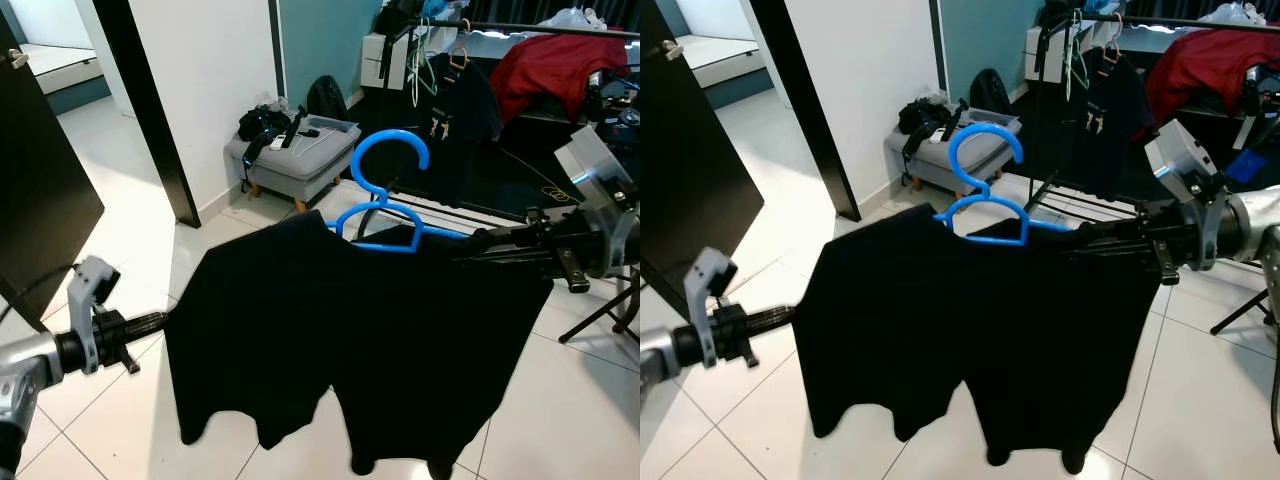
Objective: Hang hanger
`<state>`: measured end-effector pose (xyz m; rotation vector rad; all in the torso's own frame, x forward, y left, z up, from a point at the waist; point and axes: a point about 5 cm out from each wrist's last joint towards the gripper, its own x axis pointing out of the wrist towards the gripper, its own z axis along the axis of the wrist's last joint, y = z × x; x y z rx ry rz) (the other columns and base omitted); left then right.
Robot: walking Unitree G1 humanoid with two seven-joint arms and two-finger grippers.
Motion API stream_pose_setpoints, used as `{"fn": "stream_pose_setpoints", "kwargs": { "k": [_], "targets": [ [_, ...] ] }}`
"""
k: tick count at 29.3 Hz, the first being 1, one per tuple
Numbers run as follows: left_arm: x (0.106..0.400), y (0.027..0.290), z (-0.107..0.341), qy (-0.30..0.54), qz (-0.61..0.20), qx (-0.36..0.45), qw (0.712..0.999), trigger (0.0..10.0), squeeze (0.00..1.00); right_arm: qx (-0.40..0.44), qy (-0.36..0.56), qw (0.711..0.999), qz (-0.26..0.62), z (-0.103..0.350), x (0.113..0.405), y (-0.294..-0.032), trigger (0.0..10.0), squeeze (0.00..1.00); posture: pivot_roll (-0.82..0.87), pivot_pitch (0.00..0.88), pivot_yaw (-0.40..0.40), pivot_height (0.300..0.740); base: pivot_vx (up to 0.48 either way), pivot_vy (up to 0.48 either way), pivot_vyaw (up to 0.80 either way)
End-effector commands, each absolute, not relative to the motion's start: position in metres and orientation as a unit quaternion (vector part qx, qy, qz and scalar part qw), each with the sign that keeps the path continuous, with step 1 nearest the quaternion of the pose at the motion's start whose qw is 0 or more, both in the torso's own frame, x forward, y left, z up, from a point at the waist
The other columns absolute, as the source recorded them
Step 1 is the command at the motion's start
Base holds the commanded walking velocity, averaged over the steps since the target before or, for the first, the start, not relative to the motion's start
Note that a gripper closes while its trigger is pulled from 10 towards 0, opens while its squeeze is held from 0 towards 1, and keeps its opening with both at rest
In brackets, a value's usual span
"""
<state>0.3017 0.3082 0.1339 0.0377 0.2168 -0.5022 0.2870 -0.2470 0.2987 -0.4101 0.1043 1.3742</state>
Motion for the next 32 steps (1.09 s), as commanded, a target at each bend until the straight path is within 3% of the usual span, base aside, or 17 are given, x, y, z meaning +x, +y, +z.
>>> {"fn": "stream_pose_setpoints", "kwargs": {
  "k": [1,7,18,19,20,21,22,24,25,26,27,28,29,30,31,32],
  "targets": [
    [0.293,0.343,0.135,0.128,-0.144,0.034,0.981,0.0,0.00,-0.201,0.023,0.753,0.626,0.310,0.285,-0.248,0.0,0.00,-0.09,0.000,0.050,0.736,0.000,0.000,0.00],
    [0.291,0.362,0.144,0.127,-0.089,0.053,0.987,0.0,0.00,-0.203,0.026,0.752,0.626,0.308,0.284,-0.249,0.0,0.00,-0.09,0.000,0.053,0.736,0.000,0.000,0.00],
    [0.291,0.364,0.135,0.155,-0.074,0.064,0.983,0.0,0.00,-0.205,0.029,0.752,0.626,0.307,0.285,-0.248,0.0,0.00,-0.09,0.000,0.052,0.736,0.000,0.000,0.00],
    [0.293,0.358,0.133,0.149,-0.092,0.054,0.983,4.4,0.00,-0.207,0.031,0.751,0.626,0.307,0.285,-0.248,0.0,0.00,-0.09,0.000,0.051,0.736,0.000,0.000,0.00],
    [0.295,0.348,0.132,0.142,-0.130,0.040,0.980,8.0,0.00,-0.207,0.032,0.751,0.626,0.306,0.286,-0.248,0.0,0.00,-0.09,0.000,0.049,0.736,0.000,0.000,0.00],
    [0.295,0.348,0.132,0.142,-0.130,0.040,0.980,8.0,0.00,-0.207,0.032,0.751,0.626,0.306,0.286,-0.248,0.0,0.00,-0.09,0.000,0.049,0.736,0.000,0.000,0.00],
    [0.296,0.338,0.132,0.133,-0.168,0.034,0.976,10.0,0.00,-0.208,0.032,0.751,0.626,0.306,0.286,-0.247,0.0,0.00,-0.09,0.000,0.049,0.736,0.000,0.000,0.00],
    [0.296,0.338,0.132,0.133,-0.168,0.034,0.976,10.0,0.00,-0.208,0.032,0.751,0.626,0.306,0.286,-0.247,0.0,0.00,-0.09,0.000,0.049,0.736,0.000,0.000,0.00],
    [0.296,0.320,0.133,0.119,-0.235,0.030,0.964,10.0,0.00,-0.207,0.032,0.750,0.627,0.305,0.286,-0.246,0.0,0.00,-0.09,0.000,0.048,0.736,0.000,0.000,0.00],
    [0.296,0.320,0.133,0.119,-0.235,0.030,0.964,10.0,0.00,-0.207,0.032,0.750,0.627,0.305,0.286,-0.246,0.0,0.00,-0.09,0.000,0.048,0.736,0.000,0.000,0.00],
    [0.289,0.291,0.141,0.102,-0.344,0.045,0.932,10.0,0.00,-0.205,0.036,0.746,0.632,0.302,0.286,-0.244,0.0,0.00,-0.09,0.000,0.044,0.736,0.000,0.000,0.00],
    [0.271,0.263,0.151,0.103,-0.464,0.047,0.879,10.0,0.00,-0.206,0.047,0.740,0.638,0.296,0.287,-0.241,0.0,0.00,-0.09,0.000,0.045,0.736,0.000,0.000,0.00],
    [0.271,0.263,0.151,0.103,-0.464,0.047,0.879,10.0,0.00,-0.206,0.047,0.740,0.638,0.296,0.287,-0.241,0.0,0.00,-0.09,0.000,0.045,0.736,0.000,0.000,0.00],
    [0.256,0.243,0.157,0.112,-0.544,0.040,0.830,10.0,0.00,-0.207,0.054,0.736,0.642,0.292,0.286,-0.239,0.0,0.00,-0.09,0.000,0.045,0.736,0.000,0.000,0.00],
    [0.246,0.233,0.159,0.121,-0.585,0.034,0.801,10.0,0.00,-0.208,0.059,0.734,0.644,0.289,0.286,-0.238,0.0,0.00,-0.09,0.000,0.045,0.736,0.000,0.000,0.00],
    [0.243,0.231,0.160,0.125,-0.596,0.031,0.792,10.0,0.00,-0.209,0.061,0.733,0.645,0.288,0.286,-0.238,0.0,0.00,-0.09,0.000,0.045,0.736,0.000,0.000,0.00]
  ]
}}
